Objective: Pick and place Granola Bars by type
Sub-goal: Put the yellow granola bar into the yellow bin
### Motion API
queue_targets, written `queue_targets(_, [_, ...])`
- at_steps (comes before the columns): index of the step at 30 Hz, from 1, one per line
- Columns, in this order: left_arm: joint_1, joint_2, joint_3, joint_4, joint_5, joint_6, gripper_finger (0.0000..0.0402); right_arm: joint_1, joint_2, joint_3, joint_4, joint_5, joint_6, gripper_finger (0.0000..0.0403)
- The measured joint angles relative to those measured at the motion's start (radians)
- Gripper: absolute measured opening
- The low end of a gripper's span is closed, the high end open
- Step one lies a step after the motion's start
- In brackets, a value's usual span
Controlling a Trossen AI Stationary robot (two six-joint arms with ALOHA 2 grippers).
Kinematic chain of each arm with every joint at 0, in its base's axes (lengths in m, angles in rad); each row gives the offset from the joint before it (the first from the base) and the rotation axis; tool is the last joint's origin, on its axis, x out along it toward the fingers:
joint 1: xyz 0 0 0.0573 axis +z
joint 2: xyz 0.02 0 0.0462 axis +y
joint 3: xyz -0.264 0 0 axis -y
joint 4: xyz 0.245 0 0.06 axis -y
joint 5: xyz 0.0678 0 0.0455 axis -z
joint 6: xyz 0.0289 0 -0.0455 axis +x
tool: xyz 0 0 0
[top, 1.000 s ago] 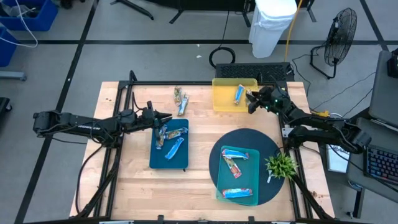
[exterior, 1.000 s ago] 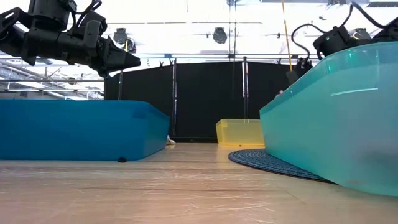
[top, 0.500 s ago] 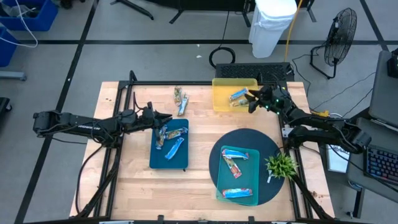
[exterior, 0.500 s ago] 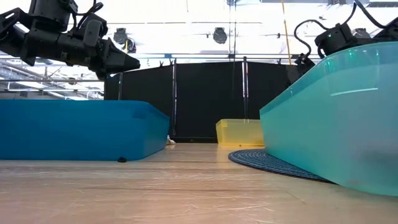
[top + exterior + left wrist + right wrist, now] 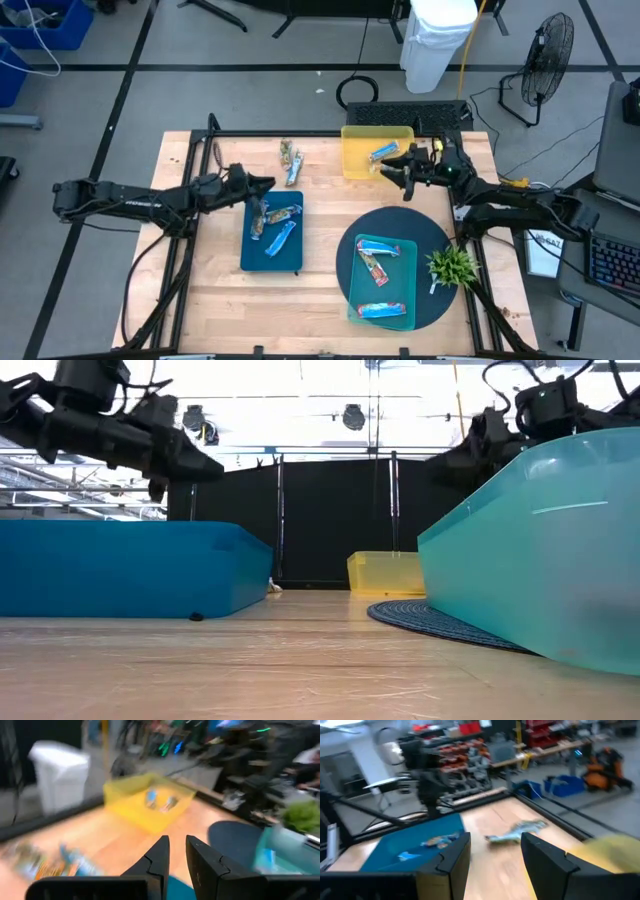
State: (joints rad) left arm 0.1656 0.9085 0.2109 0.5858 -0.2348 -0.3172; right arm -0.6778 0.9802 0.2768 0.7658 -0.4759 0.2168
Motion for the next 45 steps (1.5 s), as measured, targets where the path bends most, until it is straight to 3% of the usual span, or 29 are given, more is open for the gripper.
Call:
queue_targets(6, [0.109,0.054,0.205,-0.526,-0.028,-0.216,0.0067,0.096,0.0,0.0,0.053,0.0,-0.07,0.0165])
queue_targets(8, [0.143,0.099,0.28,-0.635,-0.031,-0.235,0.0069,0.117,0.0,0.0,0.056,0.002,-0.083,0.0166])
queue_targets(12, [0.197,0.216,0.41,-0.67,-0.022,-0.229,0.0095,0.145,0.0,0.0,0.053,0.005,-0.096,0.0165])
queue_targets(15, [0.241,0.311,0.493,-0.672,0.049,-0.198,0.0133,0.163,0.0,0.0,0.049,0.005,-0.098,0.0163])
queue_targets(23, [0.339,0.584,0.652,-0.746,0.132,-0.28,0.0209,0.203,0.0,0.0,0.045,0.007,-0.112,0.0163])
queue_targets(33, [0.389,0.834,0.811,-0.864,0.153,-0.295,0.0216,0.229,0.0,0.0,0.044,0.007,-0.127,0.0161])
queue_targets(45, [0.398,0.885,0.861,-1.02,0.032,-0.322,0.0216,0.229,0.0,0.0,0.006,0.007,-0.143,0.0158])
